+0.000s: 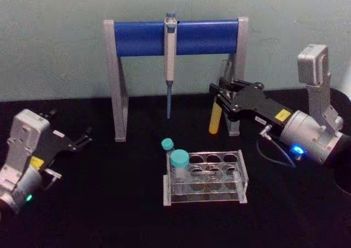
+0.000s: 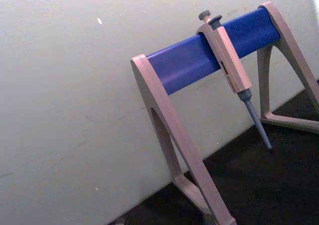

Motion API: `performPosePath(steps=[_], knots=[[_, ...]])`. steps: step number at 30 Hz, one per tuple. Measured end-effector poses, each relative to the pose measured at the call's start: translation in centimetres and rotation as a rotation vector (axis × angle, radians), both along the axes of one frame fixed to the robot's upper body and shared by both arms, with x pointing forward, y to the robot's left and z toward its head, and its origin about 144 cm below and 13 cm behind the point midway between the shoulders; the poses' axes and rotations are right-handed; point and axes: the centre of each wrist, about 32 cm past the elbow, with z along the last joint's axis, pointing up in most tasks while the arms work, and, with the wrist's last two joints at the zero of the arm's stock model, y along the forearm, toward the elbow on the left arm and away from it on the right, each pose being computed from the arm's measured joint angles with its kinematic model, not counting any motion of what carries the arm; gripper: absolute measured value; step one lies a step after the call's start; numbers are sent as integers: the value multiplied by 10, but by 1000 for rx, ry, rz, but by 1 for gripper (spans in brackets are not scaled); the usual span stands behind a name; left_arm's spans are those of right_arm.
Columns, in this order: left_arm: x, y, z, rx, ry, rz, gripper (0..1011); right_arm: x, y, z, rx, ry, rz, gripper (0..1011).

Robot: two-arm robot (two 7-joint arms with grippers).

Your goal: Pick up the test tube from the test tube rack, shake it, then place it back into the test tube rack.

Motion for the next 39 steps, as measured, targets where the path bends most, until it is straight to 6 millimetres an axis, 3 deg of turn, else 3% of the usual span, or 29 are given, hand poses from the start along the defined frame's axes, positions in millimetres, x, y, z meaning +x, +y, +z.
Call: performPosePath(steps=[24, 39], knots=[[0, 0, 0, 0, 0, 0, 1010, -2, -2, 3, -27, -9, -10, 232], [0, 0, 0, 0, 0, 0, 1010, -37, -14, 16, -94, 54, 19, 232]])
